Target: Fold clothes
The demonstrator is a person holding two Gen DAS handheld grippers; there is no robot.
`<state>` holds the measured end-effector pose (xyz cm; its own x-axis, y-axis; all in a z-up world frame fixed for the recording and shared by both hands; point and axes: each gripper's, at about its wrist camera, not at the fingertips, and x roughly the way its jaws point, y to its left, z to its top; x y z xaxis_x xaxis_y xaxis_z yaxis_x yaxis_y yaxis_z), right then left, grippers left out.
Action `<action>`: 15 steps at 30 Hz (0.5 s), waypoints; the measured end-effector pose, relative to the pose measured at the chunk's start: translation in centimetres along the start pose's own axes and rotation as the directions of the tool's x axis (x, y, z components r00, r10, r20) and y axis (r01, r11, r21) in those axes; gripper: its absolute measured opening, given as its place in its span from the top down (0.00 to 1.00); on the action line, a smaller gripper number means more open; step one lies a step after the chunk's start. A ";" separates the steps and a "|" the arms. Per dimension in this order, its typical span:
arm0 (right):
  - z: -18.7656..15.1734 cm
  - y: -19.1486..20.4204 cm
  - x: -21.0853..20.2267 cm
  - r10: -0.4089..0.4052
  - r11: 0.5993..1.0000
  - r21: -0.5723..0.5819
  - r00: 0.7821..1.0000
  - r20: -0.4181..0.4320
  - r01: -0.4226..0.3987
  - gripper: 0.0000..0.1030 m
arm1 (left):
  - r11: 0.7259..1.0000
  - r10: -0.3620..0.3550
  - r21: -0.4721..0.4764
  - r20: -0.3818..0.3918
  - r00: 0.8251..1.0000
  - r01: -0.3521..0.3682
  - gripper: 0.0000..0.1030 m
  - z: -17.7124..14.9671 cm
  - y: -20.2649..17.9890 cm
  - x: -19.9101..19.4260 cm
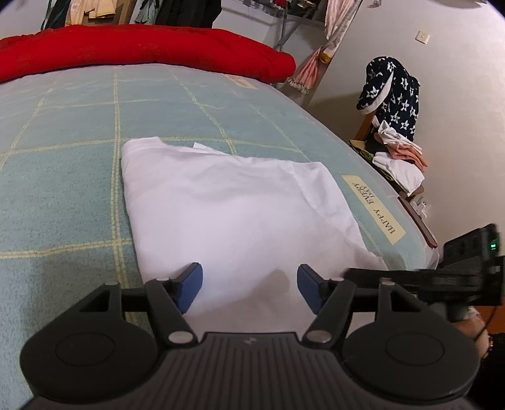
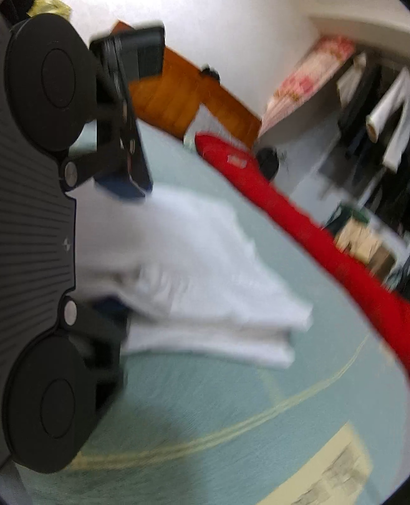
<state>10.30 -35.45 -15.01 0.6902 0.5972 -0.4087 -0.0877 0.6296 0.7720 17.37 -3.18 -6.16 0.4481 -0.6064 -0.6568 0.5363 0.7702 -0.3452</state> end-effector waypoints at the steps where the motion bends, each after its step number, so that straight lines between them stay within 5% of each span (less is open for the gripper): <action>1: -0.1 -0.6 -0.2 -0.002 1.000 0.024 1.000 0.007 0.002 0.82 | 1.000 -0.004 0.005 0.001 1.000 0.004 0.34 -0.1 0.0 -0.1; 4: -0.4 -1.5 -0.3 0.026 0.996 0.083 1.000 0.017 -0.027 0.83 | 1.000 -0.014 0.012 0.004 1.000 0.014 0.33 -0.4 0.1 -0.2; 15: -0.4 1.2 -1.2 -0.058 0.998 -0.008 0.998 0.015 0.058 0.86 | 1.000 -0.019 0.014 0.004 1.000 0.019 0.33 -0.3 0.0 -0.8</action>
<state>9.07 -35.21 -13.85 0.7049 0.5522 -0.4452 -0.0531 0.6670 0.7432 16.79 -2.65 -5.87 0.4407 -0.6222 -0.6471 0.5549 0.7554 -0.3484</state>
